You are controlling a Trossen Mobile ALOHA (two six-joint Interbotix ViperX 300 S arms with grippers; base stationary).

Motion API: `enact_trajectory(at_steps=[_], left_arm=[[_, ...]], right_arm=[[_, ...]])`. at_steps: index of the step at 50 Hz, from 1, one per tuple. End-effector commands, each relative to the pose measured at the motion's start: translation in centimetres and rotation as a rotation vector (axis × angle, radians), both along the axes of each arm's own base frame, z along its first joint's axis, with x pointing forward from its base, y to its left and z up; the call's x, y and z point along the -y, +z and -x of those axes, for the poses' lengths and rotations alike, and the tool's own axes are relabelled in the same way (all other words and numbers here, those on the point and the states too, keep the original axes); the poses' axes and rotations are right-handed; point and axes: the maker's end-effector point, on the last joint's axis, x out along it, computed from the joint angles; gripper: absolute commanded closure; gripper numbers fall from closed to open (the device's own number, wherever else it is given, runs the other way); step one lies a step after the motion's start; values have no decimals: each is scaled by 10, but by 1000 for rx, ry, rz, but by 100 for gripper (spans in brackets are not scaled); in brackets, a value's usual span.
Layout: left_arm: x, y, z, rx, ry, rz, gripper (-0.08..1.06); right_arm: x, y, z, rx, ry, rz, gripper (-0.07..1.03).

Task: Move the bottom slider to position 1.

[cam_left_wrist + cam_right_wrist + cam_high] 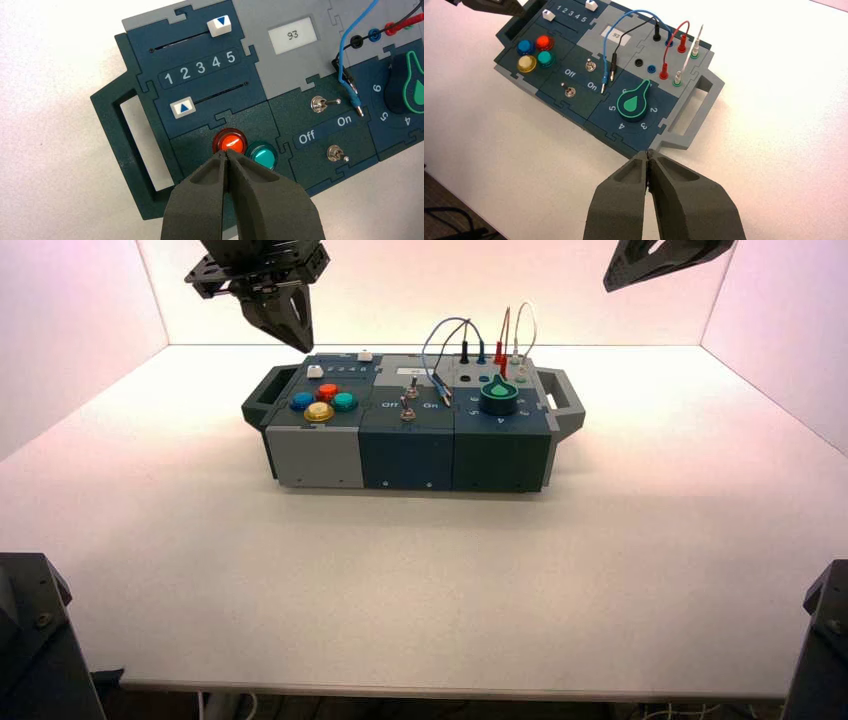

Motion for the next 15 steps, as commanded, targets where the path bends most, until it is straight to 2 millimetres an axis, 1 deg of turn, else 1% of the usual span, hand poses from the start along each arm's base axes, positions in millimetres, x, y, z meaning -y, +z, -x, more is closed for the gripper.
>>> enact_trajectory(at_steps=[1,15], left_arm=[[-1,13,-7,41,1,6,101],[0,13,-9,42,1,7,101]], right_arm=[[-1,8,-3,24,-3,-13,98],[-1,11,-3,32,-3,-17,98]])
